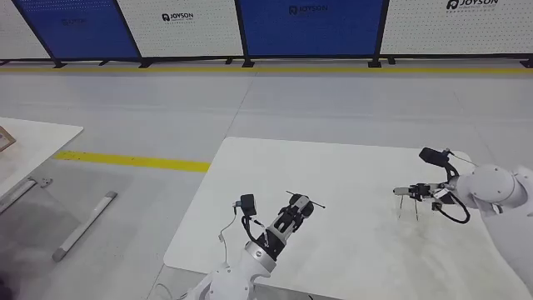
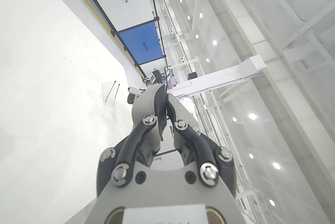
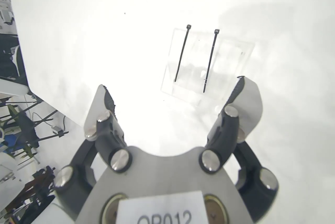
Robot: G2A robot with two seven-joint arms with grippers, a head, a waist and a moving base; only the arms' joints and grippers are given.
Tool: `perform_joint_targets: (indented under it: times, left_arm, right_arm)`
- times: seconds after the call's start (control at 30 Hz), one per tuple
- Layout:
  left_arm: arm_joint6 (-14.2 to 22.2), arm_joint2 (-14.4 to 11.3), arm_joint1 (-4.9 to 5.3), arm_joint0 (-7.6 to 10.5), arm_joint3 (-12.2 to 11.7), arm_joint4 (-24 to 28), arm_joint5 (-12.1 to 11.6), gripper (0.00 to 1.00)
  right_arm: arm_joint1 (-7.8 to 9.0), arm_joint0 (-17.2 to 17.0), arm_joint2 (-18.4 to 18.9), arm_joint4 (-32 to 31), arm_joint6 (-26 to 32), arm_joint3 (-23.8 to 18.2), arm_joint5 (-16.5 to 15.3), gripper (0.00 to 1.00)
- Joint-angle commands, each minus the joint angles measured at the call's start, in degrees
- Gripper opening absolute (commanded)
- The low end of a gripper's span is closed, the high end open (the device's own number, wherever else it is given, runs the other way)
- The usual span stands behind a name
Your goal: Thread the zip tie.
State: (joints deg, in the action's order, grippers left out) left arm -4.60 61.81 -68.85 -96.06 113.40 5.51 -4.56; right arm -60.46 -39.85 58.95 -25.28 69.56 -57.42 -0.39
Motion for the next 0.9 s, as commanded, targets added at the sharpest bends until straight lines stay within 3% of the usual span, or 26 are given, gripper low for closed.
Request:
perform_joint_targets:
  times: [0.0, 0.13, 0.2, 0.23, 0.27, 0.43, 0.53, 0.57, 0.67, 0.73, 0.87]
  left_arm:
    - [0.00, 0.00, 0.00, 0.00, 0.00, 0.00, 0.00, 0.00]
    - [0.00, 0.00, 0.00, 0.00, 0.00, 0.00, 0.00, 0.00]
    - [0.00, 0.00, 0.00, 0.00, 0.00, 0.00, 0.00, 0.00]
    - [0.00, 0.00, 0.00, 0.00, 0.00, 0.00, 0.00, 0.00]
    - [0.00, 0.00, 0.00, 0.00, 0.00, 0.00, 0.00, 0.00]
    - [0.00, 0.00, 0.00, 0.00, 0.00, 0.00, 0.00, 0.00]
    - [0.00, 0.00, 0.00, 0.00, 0.00, 0.00, 0.00, 0.00]
    - [0.00, 0.00, 0.00, 0.00, 0.00, 0.00, 0.00, 0.00]
    - [0.00, 0.00, 0.00, 0.00, 0.00, 0.00, 0.00, 0.00]
    - [0.00, 0.00, 0.00, 0.00, 0.00, 0.00, 0.00, 0.00]
    - [0.00, 0.00, 0.00, 0.00, 0.00, 0.00, 0.00, 0.00]
  right_arm:
    - [0.13, -0.02, 0.41, 0.09, 0.18, -0.43, 0.84, 1.00]
    - [-0.08, 0.89, -0.36, -0.32, 1.85, -0.13, 2.72, 1.00]
    - [-0.43, 1.97, -1.23, -0.37, 2.83, 1.19, 3.40, 0.95]
    - [-0.63, 2.43, -1.67, -0.28, 2.99, 1.96, 3.53, 0.90]
    - [-0.85, 2.95, -2.12, -0.14, 3.16, 2.87, 3.70, 0.78]
    - [-2.35, 5.93, -4.97, 0.25, 3.21, 8.35, 4.49, 0.50]
    - [-3.36, 7.38, -6.86, -0.19, 2.63, 11.12, 5.58, 0.49]
    - [-3.63, 7.73, -7.28, -0.07, 2.51, 11.88, 5.60, 0.53]
    - [-4.35, 8.85, -8.35, -0.35, 1.70, 14.17, 6.14, 0.50]
    - [-4.65, 9.37, -8.80, -0.75, 1.21, 15.19, 6.54, 0.53]
    - [-5.23, 10.03, -9.76, -1.74, 0.60, 16.35, 7.76, 0.50]
